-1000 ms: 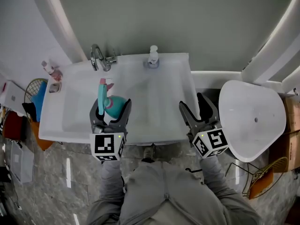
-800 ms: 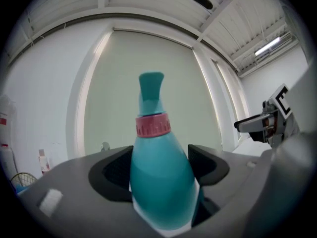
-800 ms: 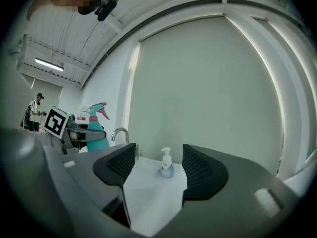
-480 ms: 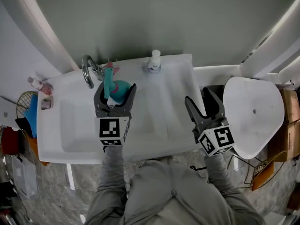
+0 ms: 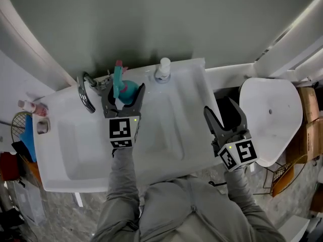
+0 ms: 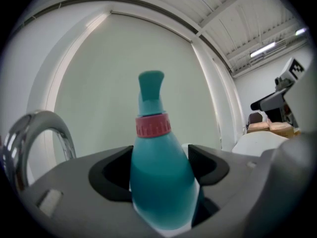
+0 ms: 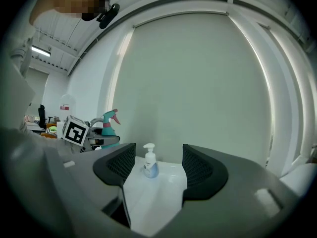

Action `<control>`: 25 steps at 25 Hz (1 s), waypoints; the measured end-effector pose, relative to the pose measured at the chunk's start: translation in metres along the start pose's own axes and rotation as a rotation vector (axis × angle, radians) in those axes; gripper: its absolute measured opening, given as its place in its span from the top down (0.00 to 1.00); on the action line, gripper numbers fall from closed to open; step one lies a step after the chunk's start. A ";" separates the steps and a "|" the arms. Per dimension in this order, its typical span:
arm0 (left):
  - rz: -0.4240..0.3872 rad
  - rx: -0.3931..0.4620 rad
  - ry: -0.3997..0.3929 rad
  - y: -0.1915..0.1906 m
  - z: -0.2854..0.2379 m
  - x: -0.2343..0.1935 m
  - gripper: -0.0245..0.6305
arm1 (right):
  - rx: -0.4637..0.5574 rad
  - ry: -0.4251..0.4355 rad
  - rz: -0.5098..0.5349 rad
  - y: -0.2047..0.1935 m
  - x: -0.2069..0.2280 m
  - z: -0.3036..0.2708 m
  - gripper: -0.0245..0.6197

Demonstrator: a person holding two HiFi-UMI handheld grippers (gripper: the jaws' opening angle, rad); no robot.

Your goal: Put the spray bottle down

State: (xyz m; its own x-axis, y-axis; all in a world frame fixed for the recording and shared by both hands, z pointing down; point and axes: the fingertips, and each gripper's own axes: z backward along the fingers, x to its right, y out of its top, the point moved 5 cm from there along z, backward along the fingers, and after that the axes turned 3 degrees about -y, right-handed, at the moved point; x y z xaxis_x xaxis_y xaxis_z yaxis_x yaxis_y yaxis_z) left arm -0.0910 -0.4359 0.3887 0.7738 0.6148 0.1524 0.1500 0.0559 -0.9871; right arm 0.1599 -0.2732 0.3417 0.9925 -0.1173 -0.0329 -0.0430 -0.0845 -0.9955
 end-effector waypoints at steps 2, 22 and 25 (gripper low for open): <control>0.002 -0.005 -0.007 -0.008 -0.012 -0.003 0.37 | -0.010 -0.014 0.006 -0.001 0.002 -0.002 0.51; 0.005 -0.068 -0.021 -0.080 -0.080 -0.025 0.37 | -0.098 -0.084 0.032 -0.013 0.011 -0.034 0.51; 0.009 -0.076 -0.020 -0.087 -0.084 -0.024 0.37 | -0.108 -0.088 0.034 -0.016 0.012 -0.036 0.51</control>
State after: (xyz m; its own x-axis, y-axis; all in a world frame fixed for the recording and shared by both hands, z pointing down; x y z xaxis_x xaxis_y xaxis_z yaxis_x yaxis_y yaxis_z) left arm -0.0712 -0.5215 0.4750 0.7628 0.6310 0.1415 0.1901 -0.0097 -0.9817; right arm 0.1687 -0.3094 0.3600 0.9963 -0.0348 -0.0787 -0.0839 -0.1888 -0.9784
